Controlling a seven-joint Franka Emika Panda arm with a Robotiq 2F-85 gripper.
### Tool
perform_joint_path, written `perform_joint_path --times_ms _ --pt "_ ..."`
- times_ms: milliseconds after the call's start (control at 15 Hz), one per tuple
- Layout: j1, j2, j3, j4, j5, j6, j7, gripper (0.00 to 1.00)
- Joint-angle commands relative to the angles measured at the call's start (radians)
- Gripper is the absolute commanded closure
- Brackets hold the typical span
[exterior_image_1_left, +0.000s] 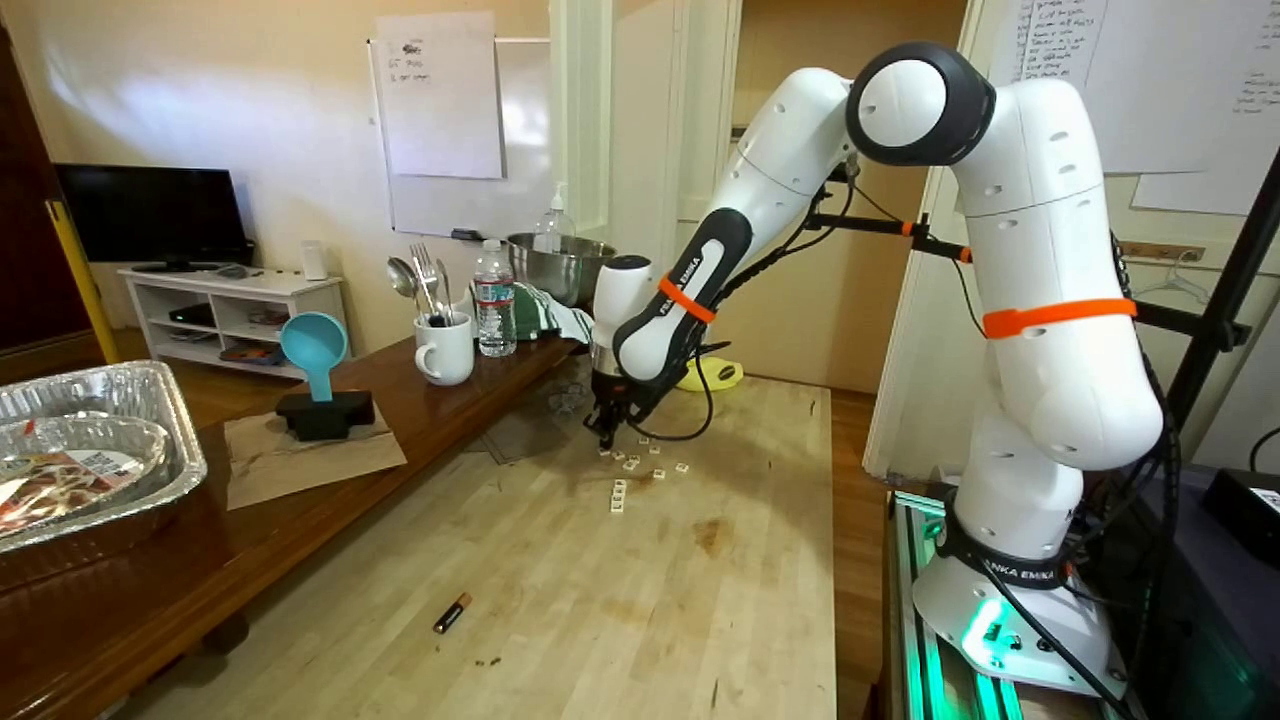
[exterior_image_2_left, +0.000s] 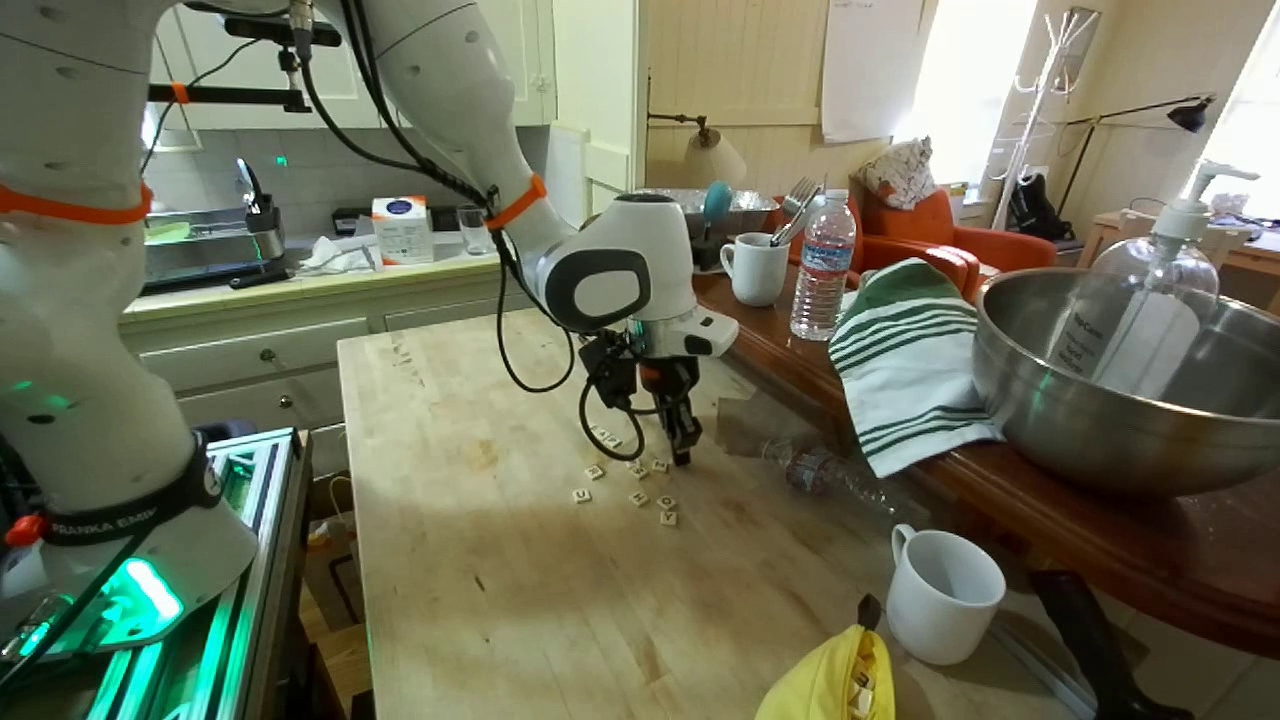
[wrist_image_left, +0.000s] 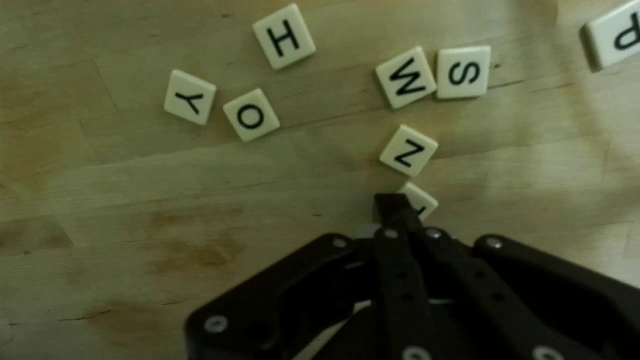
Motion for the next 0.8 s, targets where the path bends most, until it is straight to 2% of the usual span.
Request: perform_joint_path --times_ms 0,733 --pt "0.015 0.018 0.013 -0.016 -0.009 -0.039 0.018 1.00" --pt "0.014 -0.046 0.066 -0.064 0.017 -0.172 0.035 1.00"
